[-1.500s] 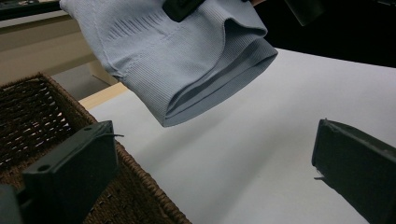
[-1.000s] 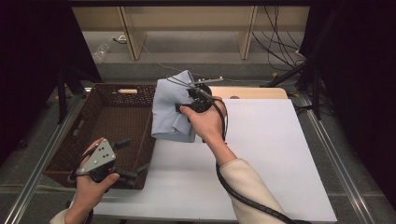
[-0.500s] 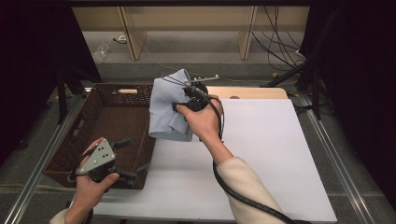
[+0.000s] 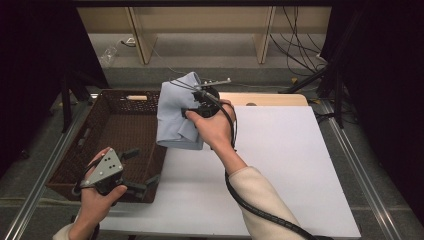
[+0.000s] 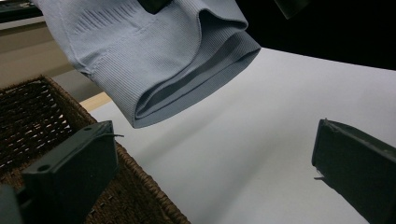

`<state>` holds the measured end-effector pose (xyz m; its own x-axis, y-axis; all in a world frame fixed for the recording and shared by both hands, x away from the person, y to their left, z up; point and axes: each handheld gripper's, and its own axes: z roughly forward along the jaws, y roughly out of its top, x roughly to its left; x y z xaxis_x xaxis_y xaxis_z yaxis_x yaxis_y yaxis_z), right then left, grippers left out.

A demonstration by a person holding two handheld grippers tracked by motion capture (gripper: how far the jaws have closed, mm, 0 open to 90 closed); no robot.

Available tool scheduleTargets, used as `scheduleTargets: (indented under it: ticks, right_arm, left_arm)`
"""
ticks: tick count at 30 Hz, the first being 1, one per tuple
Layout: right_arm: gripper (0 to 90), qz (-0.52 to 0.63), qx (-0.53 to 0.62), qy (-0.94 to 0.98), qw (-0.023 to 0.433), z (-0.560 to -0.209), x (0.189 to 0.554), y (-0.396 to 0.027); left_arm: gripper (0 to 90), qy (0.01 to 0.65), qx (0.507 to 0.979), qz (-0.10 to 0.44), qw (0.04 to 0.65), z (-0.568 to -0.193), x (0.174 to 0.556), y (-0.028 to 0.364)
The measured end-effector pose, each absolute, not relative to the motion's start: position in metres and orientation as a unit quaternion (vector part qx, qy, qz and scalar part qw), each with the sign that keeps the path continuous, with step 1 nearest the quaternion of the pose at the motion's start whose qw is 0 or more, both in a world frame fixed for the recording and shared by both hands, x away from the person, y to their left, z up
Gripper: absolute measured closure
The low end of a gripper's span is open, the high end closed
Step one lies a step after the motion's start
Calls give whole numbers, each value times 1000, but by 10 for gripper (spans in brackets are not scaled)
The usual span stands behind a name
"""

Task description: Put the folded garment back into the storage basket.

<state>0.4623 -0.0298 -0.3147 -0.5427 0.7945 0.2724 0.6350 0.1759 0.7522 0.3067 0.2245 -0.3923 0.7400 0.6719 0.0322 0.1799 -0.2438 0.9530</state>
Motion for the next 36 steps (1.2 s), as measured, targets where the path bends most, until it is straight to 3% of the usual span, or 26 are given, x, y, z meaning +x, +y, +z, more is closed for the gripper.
scheduleTargets:
  ticks: [36]
  right_arm:
    - [623, 443, 459, 765, 95, -304, 465, -11]
  left_arm:
    - [0, 281, 756, 226, 547, -391, 307, 224]
